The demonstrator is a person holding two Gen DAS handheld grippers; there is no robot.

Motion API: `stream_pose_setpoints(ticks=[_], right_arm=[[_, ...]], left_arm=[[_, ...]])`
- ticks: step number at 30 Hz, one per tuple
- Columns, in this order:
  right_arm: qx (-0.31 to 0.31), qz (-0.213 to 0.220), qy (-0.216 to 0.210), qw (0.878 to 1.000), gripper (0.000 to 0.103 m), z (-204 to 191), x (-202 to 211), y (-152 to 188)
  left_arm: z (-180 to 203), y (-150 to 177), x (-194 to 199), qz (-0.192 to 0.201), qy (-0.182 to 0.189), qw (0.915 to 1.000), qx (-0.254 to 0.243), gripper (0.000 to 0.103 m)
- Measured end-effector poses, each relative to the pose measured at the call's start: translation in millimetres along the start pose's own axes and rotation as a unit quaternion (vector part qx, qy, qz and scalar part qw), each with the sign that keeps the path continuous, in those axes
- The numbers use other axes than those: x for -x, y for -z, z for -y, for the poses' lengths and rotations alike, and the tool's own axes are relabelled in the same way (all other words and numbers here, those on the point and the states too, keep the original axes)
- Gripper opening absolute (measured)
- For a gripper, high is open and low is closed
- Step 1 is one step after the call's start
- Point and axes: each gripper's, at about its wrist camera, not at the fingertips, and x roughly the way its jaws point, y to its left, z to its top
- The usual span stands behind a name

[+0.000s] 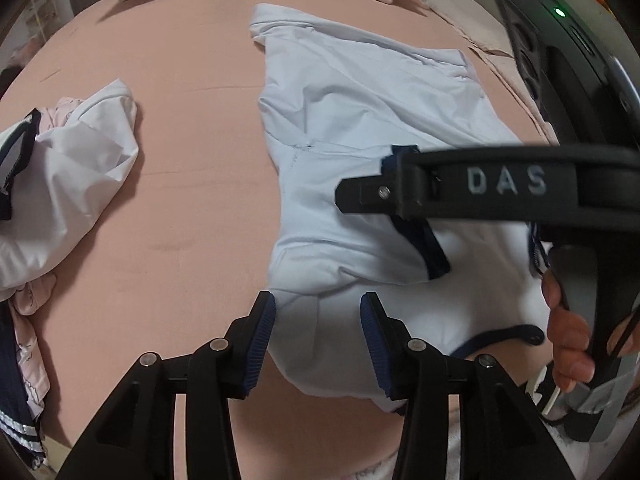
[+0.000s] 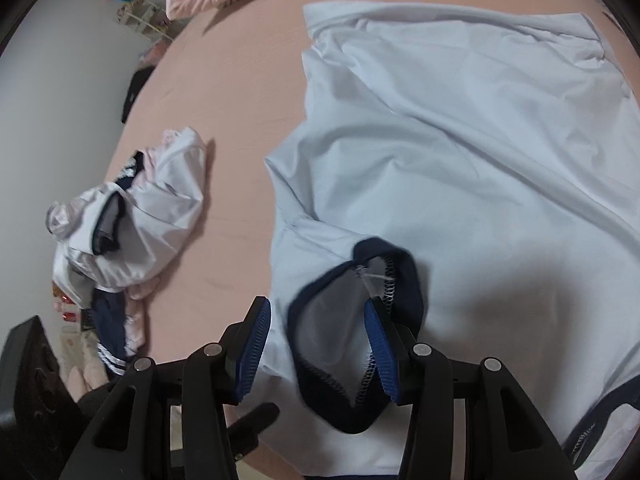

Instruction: Fold clothes

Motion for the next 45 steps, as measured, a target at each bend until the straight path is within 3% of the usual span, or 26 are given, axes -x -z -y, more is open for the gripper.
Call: stream_pose_setpoints(ticks=[3, 5, 7, 13, 14, 15, 16, 31, 36, 39, 45], right_arm=[[0.013, 0.01, 0.001, 1.0, 0.04, -1, -2, 2], [0.018, 0.014, 0.009, 1.0, 0.018, -1, -2, 1], [0.011, 0.017, 0.011, 1.0, 0.011, 3, 0, 0], [-0.009, 0.026, 0.017, 0.999, 0.011, 14, 7, -3], [-0.012, 0.027, 0.018, 0.999, 0.01, 15, 8, -3], [-0.016, 0.029, 0.019, 0.999, 0.01, 17, 9, -4], [-0.019, 0.03, 0.02, 0.999, 0.01, 19, 11, -4], [-0.053, 0.015, 0.043, 0.998, 0.007, 52, 4, 7], [-0.041, 0.014, 0.061, 0.997, 0.016, 43, 14, 3], [-0.035, 0.029, 0.051, 0.998, 0.035, 38, 24, 1], [-0.035, 0.05, 0.022, 0.998, 0.054, 30, 33, -2]], left_arm=[[-7, -1, -4, 0.0, 0.0, 1.0, 0.008, 0.041], [-9, -2, -8, -0.004, -0.005, 1.0, 0.003, 0.041], [-9, -2, -12, -0.008, -0.004, 0.9999, -0.005, 0.041], [-11, 5, -21, -0.006, 0.006, 0.9999, -0.015, 0.041], [-11, 6, -21, -0.004, 0.004, 0.9999, -0.015, 0.037], [-11, 7, -21, 0.001, -0.001, 0.9999, -0.016, 0.023], [-11, 8, -21, 0.004, -0.004, 0.9999, -0.016, 0.016], [-21, 21, -7, -0.002, 0.016, 0.9999, 0.002, 0.011], [-22, 22, 8, 0.006, 0.029, 0.9994, 0.017, 0.011], [-22, 13, 19, 0.011, 0.049, 0.998, 0.04, 0.013], [-18, 4, 33, 0.019, 0.013, 0.9995, 0.023, 0.026]])
